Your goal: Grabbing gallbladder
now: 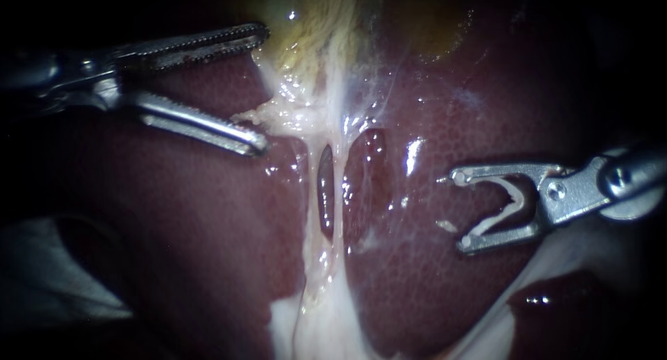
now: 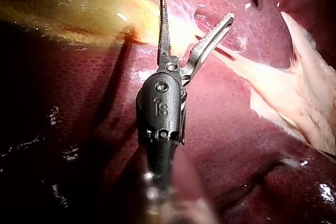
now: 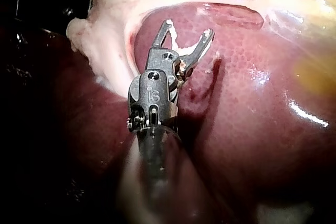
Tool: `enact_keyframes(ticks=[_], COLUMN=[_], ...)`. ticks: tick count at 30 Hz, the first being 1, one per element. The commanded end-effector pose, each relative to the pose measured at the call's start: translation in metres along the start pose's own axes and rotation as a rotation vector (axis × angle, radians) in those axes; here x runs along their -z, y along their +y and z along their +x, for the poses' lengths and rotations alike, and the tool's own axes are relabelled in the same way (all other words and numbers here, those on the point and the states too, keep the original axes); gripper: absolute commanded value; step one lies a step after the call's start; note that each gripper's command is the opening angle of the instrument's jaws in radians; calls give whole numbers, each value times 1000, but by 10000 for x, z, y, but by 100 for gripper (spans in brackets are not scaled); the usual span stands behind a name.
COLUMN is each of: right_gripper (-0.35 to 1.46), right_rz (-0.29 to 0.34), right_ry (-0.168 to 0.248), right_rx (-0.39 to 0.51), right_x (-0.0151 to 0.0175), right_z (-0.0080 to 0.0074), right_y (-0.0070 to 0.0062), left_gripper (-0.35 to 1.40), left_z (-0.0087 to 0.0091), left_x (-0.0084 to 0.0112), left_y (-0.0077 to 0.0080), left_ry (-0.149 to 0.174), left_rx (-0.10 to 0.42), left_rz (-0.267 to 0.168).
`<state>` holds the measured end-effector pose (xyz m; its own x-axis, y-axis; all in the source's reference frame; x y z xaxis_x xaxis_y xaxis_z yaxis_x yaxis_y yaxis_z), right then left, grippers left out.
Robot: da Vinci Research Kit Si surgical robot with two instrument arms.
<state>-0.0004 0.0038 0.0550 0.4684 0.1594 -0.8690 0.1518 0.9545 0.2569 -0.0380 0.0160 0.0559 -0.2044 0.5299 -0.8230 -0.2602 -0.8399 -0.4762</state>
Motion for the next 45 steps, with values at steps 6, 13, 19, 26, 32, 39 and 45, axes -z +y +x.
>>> enact_keyframes(ticks=[6, 13, 19, 26, 32, 39, 45], right_gripper=[50, 50, 50, 50, 50, 50, 50], right_rz=[0, 0, 0, 0, 0, 0, 0], right_ry=[0, 0, 0, 0, 0, 0, 0], right_rx=[0, 0, 0, 0, 0, 0, 0], right_x=[-1, -1, -1, 0, 0, 0, 0], right_z=[0, 0, 0, 0, 0, 0, 0], right_y=[0, 0, 0, 0, 0, 0, 0], left_gripper=[94, 96, 98, 99, 99, 99, 94], left_z=[0, -4, -14, -35, -59, -86, -94], left_x=[0, -1, -2, -6, -11, -16, -12], left_y=[0, -3, -6, -14, -20, -28, -31], left_ry=[0, 0, 0, -37, -97, -145, -182], left_rx=[0, -2, -7, -18, -19, 8, 43], left_rz=[0, -2, 4, 8, 16, 26, 38])
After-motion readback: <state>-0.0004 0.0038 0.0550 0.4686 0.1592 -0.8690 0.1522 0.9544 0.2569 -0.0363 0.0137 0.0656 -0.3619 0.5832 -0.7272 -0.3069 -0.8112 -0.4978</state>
